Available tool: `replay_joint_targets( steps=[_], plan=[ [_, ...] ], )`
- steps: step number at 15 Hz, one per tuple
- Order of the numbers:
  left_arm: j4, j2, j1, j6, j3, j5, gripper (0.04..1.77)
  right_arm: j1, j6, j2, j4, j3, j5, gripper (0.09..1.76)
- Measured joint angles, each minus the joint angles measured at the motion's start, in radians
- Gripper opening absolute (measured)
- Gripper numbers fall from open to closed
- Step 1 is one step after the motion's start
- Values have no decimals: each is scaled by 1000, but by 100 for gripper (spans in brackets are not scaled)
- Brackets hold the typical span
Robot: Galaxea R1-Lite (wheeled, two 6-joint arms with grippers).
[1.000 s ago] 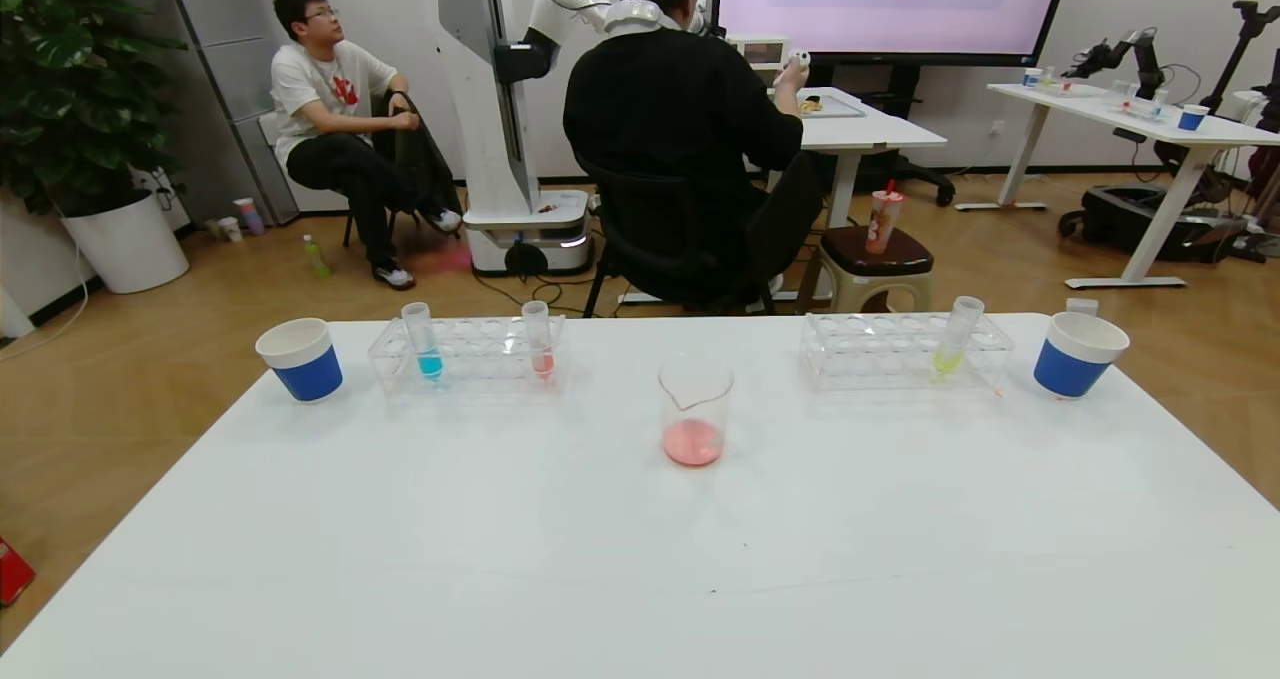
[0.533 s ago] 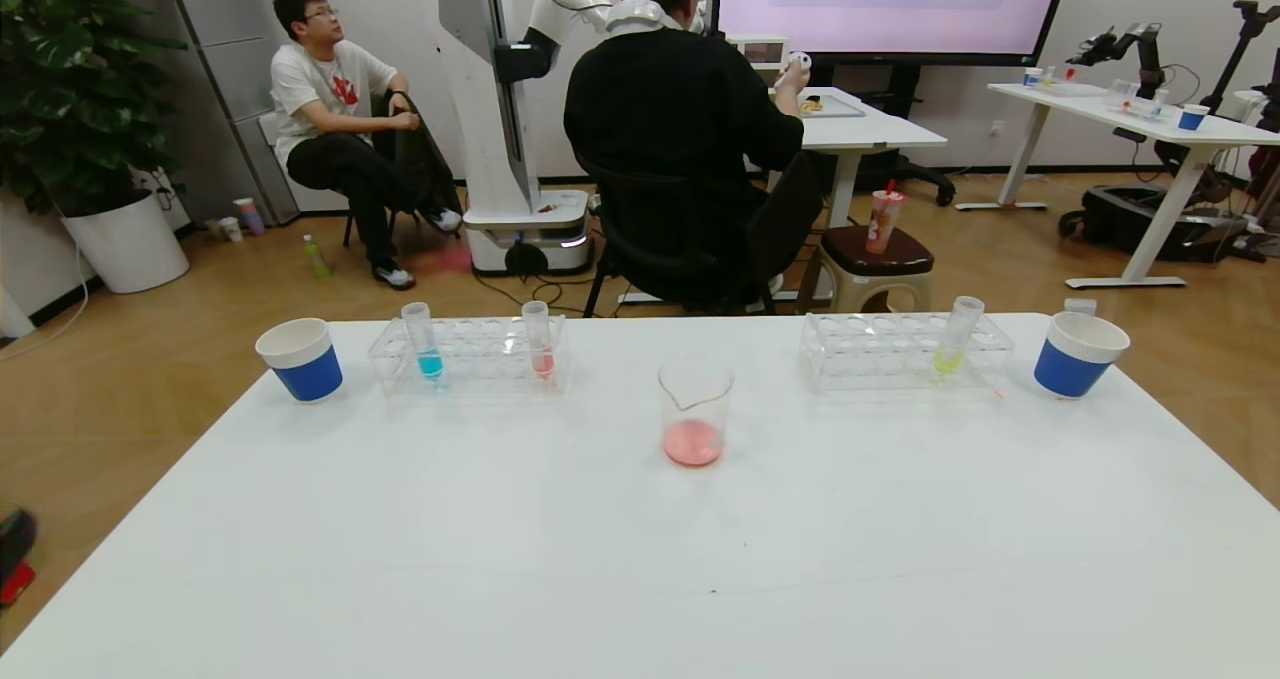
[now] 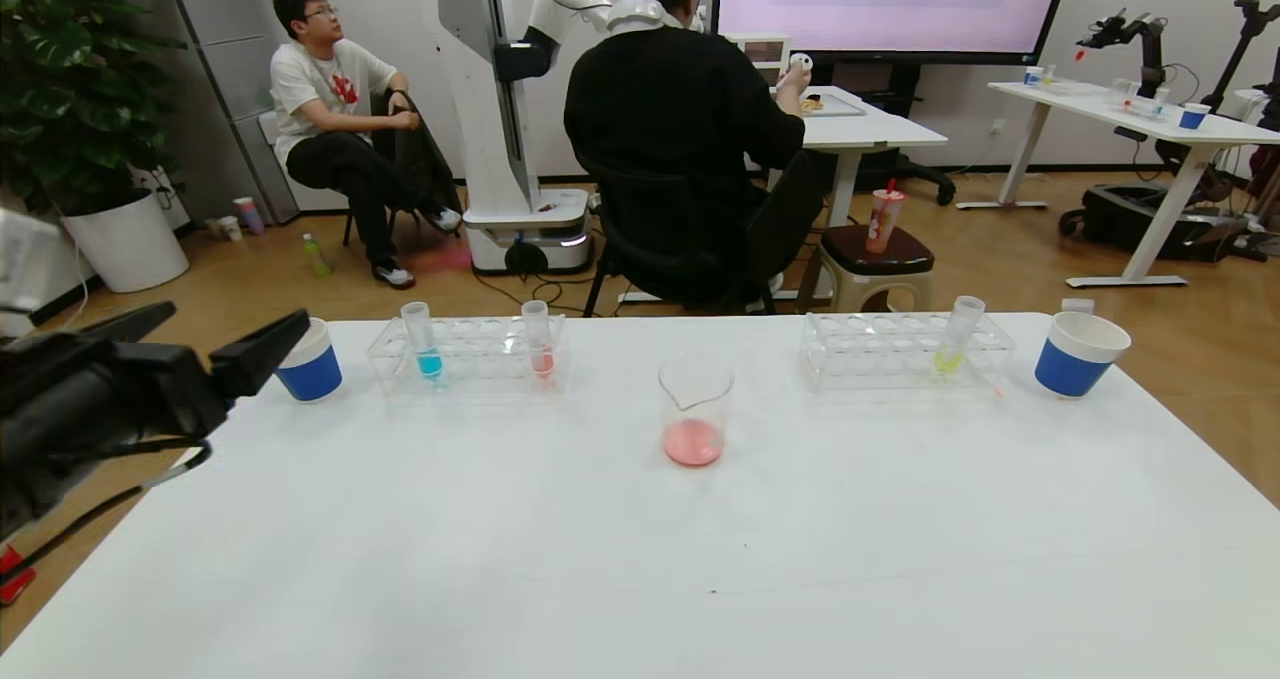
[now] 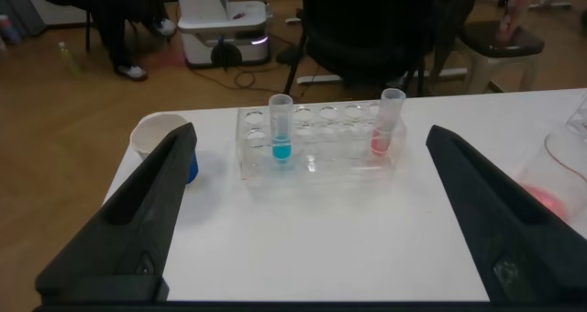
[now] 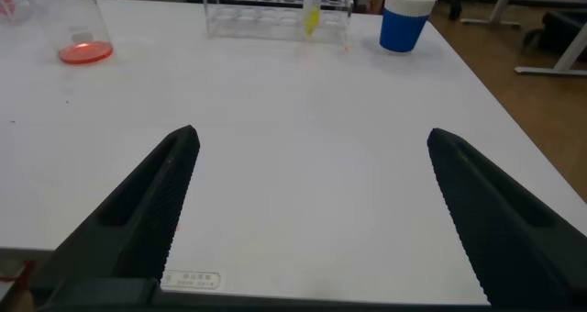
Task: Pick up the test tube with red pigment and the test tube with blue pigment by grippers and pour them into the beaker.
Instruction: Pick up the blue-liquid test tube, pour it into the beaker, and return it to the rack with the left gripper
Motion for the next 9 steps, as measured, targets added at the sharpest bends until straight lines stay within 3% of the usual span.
replay_joint_targets(
  steps=[6,9],
  plan=[
    [-443,483,4,-12,-36,8,175,0,0,0,0,0,0,174],
    [-529,652,8,-17,-85,11,175,0,0,0,0,0,0,174]
  ],
)
